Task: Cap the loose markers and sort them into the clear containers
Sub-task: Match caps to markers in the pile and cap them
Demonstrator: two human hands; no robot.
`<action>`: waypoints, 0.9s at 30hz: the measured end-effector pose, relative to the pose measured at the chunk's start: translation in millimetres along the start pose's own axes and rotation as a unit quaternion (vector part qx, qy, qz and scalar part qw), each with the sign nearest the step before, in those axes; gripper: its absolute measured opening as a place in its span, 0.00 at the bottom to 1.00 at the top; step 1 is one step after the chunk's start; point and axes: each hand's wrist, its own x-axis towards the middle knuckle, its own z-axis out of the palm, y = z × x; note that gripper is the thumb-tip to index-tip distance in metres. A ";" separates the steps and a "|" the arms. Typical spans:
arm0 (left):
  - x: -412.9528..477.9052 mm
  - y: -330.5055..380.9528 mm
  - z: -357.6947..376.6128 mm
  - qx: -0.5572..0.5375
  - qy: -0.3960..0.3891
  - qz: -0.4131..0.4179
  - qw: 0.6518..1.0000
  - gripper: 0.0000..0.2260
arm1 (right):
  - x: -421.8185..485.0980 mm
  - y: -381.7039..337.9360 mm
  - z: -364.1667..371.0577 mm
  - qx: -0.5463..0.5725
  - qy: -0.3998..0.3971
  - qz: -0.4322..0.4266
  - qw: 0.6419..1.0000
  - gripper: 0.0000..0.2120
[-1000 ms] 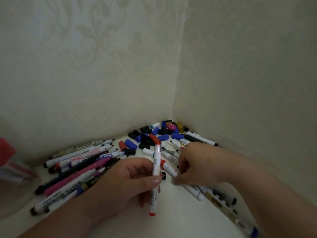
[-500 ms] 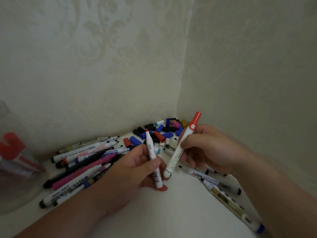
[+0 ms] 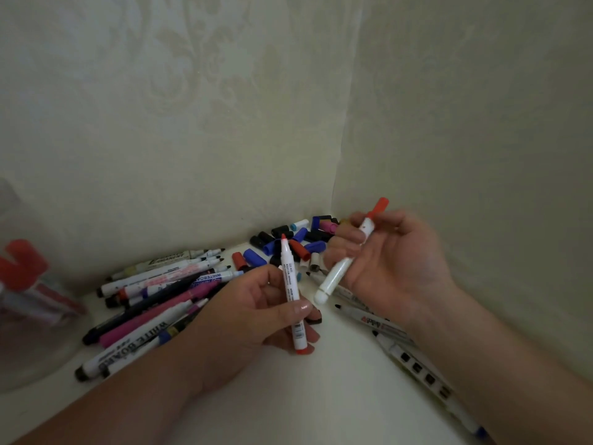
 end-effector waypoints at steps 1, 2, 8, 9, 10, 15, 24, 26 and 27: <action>-0.3 -0.1 0.5 0.000 -0.001 0.001 1.000 0.19 | 0.0 -2.1 -2.8 0.030 -0.002 0.001 1.000 0.16; 0.0 -0.5 0.8 -0.002 0.001 0.002 1.000 0.18 | -0.1 -5.0 -5.6 0.043 0.000 0.005 0.999 0.21; 2.3 -4.3 0.1 0.001 0.008 0.003 1.000 0.15 | 1.5 -10.8 -7.1 0.011 0.029 -0.028 0.999 0.14; 2.0 -4.6 -0.3 0.005 0.005 0.003 1.000 0.15 | 1.4 -10.4 -5.9 0.009 0.035 -0.039 0.999 0.11; 2.0 -4.7 -0.5 0.010 0.003 0.003 1.000 0.15 | 1.2 -9.9 -4.6 0.010 0.042 -0.049 0.998 0.10; 0.9 -3.4 -0.3 0.017 -0.003 0.005 1.000 0.15 | 3.4 -8.2 -9.6 0.051 0.052 -0.047 0.996 0.14; 0.1 -1.5 -0.1 0.016 -0.018 0.001 1.000 0.12 | 2.0 -8.2 -8.9 0.033 0.030 -0.024 0.999 0.16; -0.2 -0.7 1.6 0.012 -0.018 0.005 1.000 0.15 | 1.7 -8.0 -8.9 0.032 0.022 -0.011 0.999 0.19; -0.2 -0.6 3.2 0.003 -0.016 0.007 1.000 0.16 | 1.6 -7.7 -8.5 0.027 0.019 -0.013 0.999 0.19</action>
